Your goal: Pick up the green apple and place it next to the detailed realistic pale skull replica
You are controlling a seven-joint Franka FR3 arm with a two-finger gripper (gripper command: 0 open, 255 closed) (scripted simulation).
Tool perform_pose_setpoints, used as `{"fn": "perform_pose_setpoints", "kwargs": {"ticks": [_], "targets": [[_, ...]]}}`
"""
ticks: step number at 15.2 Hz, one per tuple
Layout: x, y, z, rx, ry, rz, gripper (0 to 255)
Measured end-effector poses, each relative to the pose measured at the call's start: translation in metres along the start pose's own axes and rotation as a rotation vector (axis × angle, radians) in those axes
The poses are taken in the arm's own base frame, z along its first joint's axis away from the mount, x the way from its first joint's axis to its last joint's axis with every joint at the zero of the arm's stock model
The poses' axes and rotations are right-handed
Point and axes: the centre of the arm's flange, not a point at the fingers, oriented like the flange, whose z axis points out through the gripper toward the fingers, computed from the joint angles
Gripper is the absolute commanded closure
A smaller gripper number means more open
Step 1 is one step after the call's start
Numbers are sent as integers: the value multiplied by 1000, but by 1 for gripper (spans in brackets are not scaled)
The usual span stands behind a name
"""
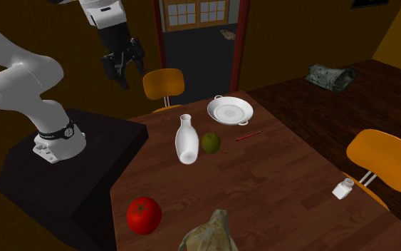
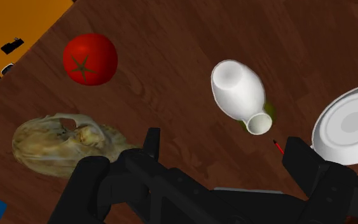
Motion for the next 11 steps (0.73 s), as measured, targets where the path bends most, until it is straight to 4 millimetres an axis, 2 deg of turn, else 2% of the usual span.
{"fn": "perform_pose_setpoints", "kwargs": {"ticks": [11], "targets": [[47,-74,120,-8,-7,37,0]]}}
